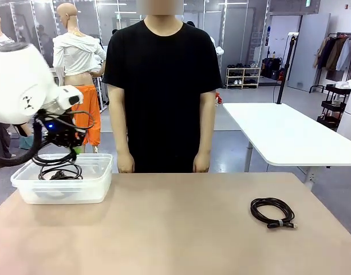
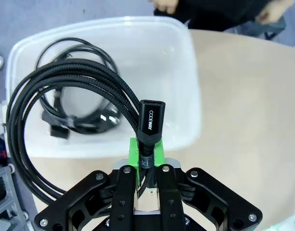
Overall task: Organize and store the cables.
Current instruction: Place the USB Extension Cable into the Organizing box.
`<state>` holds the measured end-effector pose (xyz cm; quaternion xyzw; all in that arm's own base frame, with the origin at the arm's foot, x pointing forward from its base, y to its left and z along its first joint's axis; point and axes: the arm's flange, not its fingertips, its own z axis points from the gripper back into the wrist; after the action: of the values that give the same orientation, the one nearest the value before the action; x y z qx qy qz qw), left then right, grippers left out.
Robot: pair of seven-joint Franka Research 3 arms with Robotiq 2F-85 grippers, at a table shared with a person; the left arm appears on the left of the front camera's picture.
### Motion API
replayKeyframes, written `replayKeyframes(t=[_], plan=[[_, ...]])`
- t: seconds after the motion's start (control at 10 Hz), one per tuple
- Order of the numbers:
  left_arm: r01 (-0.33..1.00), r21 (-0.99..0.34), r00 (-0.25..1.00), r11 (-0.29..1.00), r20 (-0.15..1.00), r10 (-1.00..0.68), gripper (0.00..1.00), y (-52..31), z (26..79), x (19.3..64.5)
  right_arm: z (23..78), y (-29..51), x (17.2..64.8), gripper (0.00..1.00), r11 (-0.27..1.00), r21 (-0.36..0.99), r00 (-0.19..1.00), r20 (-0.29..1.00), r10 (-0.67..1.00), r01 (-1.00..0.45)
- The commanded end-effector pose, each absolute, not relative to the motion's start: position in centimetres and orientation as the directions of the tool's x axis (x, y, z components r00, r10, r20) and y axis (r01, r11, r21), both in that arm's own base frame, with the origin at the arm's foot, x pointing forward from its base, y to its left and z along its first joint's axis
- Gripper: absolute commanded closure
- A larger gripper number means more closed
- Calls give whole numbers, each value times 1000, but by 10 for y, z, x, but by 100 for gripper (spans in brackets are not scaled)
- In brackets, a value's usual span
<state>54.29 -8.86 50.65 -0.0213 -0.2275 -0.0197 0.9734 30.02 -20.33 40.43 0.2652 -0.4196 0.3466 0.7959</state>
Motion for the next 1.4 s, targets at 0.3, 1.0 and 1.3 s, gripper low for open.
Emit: replayKeyframes(t=[0.3, 1.0, 1.3], plan=[[-51, -71, 926, 996, 371, 74, 86, -50, 463, 626, 403, -205, 302, 0, 615, 112, 385, 862, 331, -781], [-73, -33, 946, 997, 315, 80, 40, -56, 419, 650, 403, -205, 302, 0, 615, 112, 385, 862, 331, -781], [-91, -6, 944, 996, 317, 88, 9, -56, 423, 642, 403, -205, 302, 0, 615, 112, 385, 862, 331, -781]])
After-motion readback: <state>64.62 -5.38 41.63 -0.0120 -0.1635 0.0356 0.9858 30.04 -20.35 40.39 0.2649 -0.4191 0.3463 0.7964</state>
